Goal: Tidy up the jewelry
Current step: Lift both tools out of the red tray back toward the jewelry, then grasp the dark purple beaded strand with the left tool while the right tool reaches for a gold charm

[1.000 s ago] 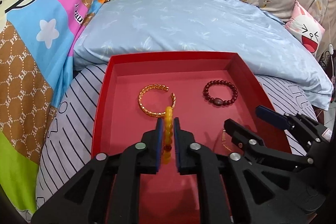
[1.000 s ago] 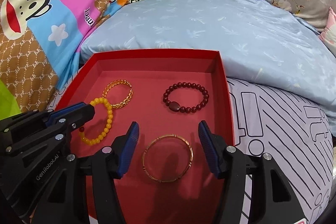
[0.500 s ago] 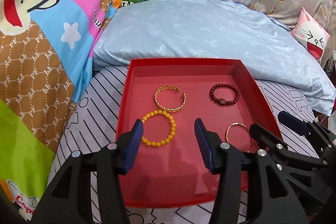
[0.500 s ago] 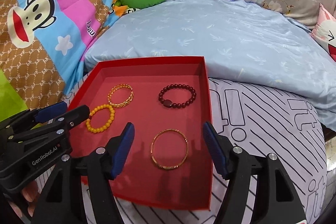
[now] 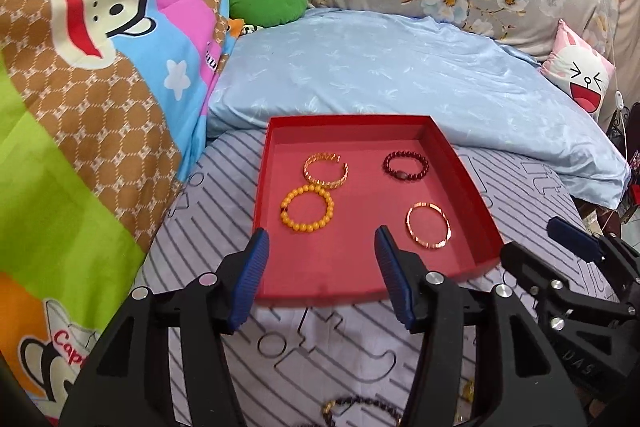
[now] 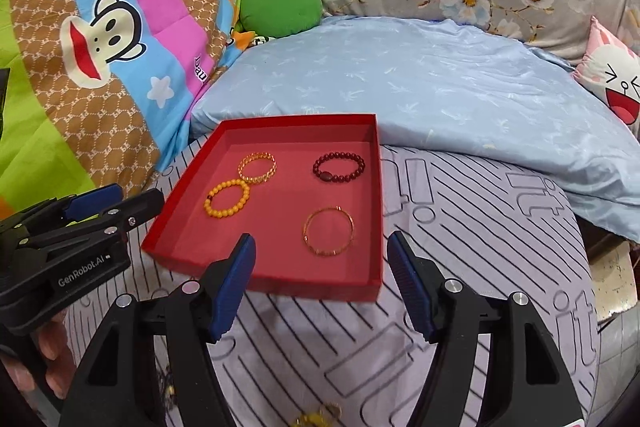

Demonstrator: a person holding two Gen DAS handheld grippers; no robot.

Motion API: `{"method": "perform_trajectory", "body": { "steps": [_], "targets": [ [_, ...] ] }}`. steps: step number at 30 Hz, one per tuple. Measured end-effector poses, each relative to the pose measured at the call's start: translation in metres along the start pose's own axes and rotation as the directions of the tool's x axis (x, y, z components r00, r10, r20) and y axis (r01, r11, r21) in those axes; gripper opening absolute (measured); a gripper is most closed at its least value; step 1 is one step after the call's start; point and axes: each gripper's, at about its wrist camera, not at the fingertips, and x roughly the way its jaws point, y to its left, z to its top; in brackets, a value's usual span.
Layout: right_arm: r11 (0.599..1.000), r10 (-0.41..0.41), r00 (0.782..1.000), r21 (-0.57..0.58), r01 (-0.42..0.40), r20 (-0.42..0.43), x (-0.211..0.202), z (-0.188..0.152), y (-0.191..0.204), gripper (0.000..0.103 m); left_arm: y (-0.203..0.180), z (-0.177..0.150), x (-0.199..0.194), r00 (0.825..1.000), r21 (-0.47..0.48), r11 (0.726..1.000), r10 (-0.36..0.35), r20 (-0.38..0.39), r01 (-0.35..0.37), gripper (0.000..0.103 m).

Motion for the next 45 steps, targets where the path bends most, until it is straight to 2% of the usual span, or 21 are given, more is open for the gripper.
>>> {"method": "perform_trajectory", "body": {
  "steps": [8, 19, 24, 31, 33, 37, 42, 43, 45],
  "targets": [
    [1.0, -0.012, 0.999, -0.005, 0.012, -0.038, -0.027, -0.05, 0.001, 0.066, 0.015, -0.051, -0.022, 0.999, -0.026, 1.0, 0.012, -0.038, -0.013, 0.052],
    [1.0, 0.01, 0.989, -0.005, -0.011, -0.148, -0.038, -0.122, 0.014, 0.066, 0.034, -0.136, -0.03, 0.988, -0.077, 0.997, 0.02, -0.155, -0.032, 0.052],
    [1.0, 0.007, 0.984, 0.005, -0.006, -0.18, -0.042, -0.144, 0.013, 0.066, 0.03, -0.163, -0.037, 0.984, -0.074, 0.997, 0.002, -0.177, -0.016, 0.052],
    [0.999, 0.009, 0.98, 0.038, -0.002, -0.197, -0.045, -0.157, 0.005, 0.066, 0.006, -0.179, -0.043, 0.985, -0.034, 0.999, -0.044, -0.17, 0.039, 0.051],
    [0.999, 0.01, 0.98, 0.04, -0.003, -0.196, -0.045, -0.157, 0.005, 0.066, 0.001, -0.18, -0.04, 0.984, -0.027, 0.999, -0.045, -0.175, 0.041, 0.047],
    [0.999, 0.013, 0.982, 0.036, -0.006, -0.189, -0.047, -0.155, 0.005, 0.066, -0.001, -0.18, -0.031, 0.979, -0.035, 0.998, -0.049, -0.197, 0.043, 0.03],
    [0.999, 0.018, 0.981, 0.034, -0.012, -0.192, -0.046, -0.157, 0.006, 0.066, 0.006, -0.178, -0.029, 0.978, -0.062, 0.997, -0.051, -0.202, 0.04, 0.017],
    [0.999, 0.02, 0.981, 0.034, -0.014, -0.194, -0.045, -0.158, 0.007, 0.066, 0.008, -0.177, -0.028, 0.977, -0.07, 0.997, -0.059, -0.205, 0.045, 0.011],
    [0.999, 0.024, 0.981, 0.032, -0.018, -0.195, -0.045, -0.159, 0.008, 0.066, 0.01, -0.176, -0.029, 0.976, -0.083, 0.995, -0.071, -0.205, 0.055, 0.01]
  ]
}}
